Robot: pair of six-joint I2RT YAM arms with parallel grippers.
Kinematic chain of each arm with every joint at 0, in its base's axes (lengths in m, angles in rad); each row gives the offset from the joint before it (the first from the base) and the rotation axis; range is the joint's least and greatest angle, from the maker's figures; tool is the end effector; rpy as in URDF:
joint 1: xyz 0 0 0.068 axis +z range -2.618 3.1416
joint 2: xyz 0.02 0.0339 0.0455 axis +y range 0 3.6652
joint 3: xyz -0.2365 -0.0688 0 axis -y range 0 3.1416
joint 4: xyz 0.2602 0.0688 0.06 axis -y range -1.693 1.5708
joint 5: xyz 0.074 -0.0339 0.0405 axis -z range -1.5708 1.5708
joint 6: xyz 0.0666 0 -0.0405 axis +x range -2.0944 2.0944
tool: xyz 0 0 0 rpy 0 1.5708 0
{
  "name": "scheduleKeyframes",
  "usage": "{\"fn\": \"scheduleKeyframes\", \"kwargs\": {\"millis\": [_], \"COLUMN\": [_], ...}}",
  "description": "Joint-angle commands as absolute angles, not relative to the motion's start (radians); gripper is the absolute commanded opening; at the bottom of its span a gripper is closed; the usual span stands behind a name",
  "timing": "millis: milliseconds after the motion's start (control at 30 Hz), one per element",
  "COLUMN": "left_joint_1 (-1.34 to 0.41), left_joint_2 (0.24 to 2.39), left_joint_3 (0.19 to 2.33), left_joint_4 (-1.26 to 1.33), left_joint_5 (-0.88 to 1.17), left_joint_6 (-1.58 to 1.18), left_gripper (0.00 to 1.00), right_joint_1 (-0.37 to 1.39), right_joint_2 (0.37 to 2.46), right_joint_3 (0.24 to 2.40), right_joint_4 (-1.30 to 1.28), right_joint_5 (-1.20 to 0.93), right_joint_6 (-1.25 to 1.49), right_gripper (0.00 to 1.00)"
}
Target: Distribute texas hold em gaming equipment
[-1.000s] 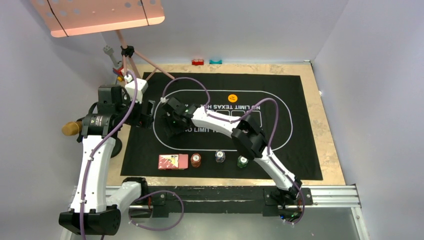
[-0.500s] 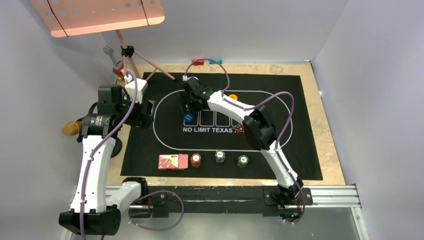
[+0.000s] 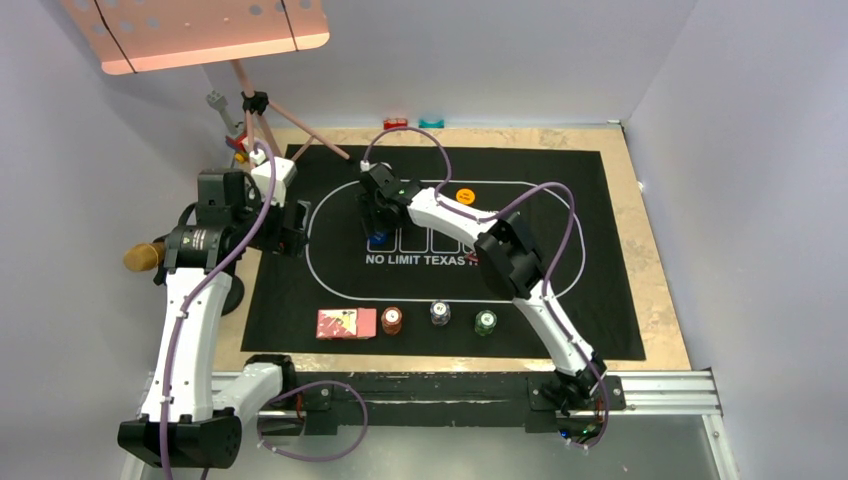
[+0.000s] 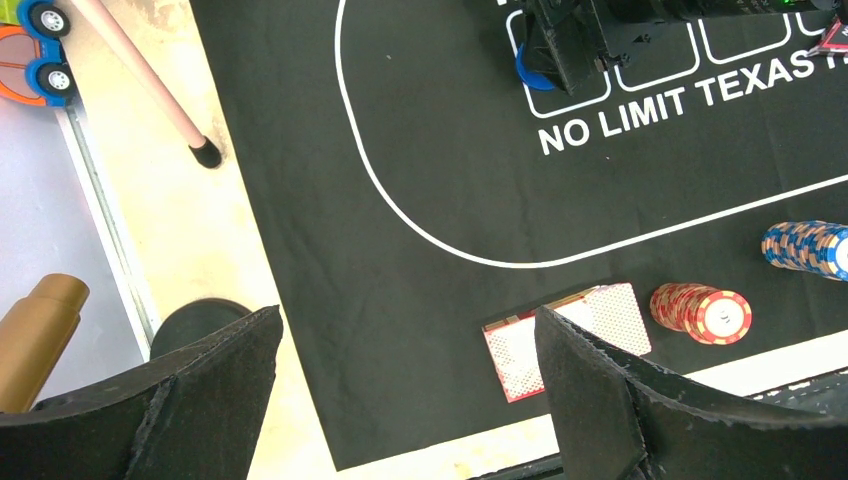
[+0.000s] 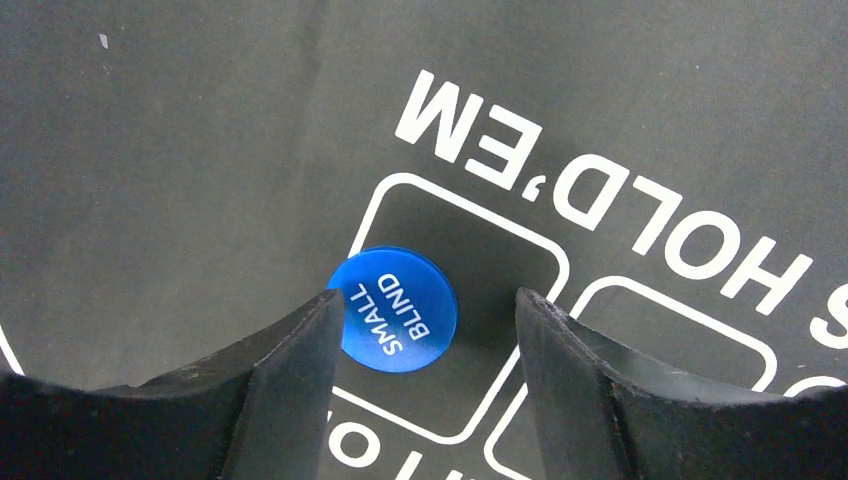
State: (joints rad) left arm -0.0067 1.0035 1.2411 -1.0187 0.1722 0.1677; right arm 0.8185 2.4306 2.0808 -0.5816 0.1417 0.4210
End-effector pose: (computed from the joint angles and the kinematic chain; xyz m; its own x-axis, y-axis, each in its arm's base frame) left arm 0.2307 -0.0130 0.3342 -0.6728 0.1690 -0.7203 0.2440 0.9698 -0.0004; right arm 0.3811 0.3935 0.1227 -0.7723 -0.2331 -0.5909 -0.3830 0.9130 0.1404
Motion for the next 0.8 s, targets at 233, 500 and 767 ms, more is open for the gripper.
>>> {"fn": "scheduleKeyframes", "kwargs": {"millis": [233, 500, 767], "left_joint_1": [-0.006, -0.005, -0.006], "left_joint_2": [1.004, 1.002, 1.005], "left_joint_3": [1.275, 1.276, 1.276], "left_joint_4": [-1.012, -1.01, -1.009], "left_joint_5": [0.172, 0.169, 0.167], "left_joint_6": [0.157, 0.155, 0.156], "left_gripper": [1.0, 1.0, 1.0], "right_joint_1": [0.88, 0.921, 0.952], "right_joint_2": [2.482, 2.45, 2.41], "right_joint_3": [2.16, 2.134, 2.123], "right_joint_4": [-0.612, -0.599, -0.542], "right_joint_5": [0.007, -0.122, -0.242], "right_joint_6": [0.41, 0.477, 0.515], "right_gripper": [0.52, 0.42, 0.43]}}
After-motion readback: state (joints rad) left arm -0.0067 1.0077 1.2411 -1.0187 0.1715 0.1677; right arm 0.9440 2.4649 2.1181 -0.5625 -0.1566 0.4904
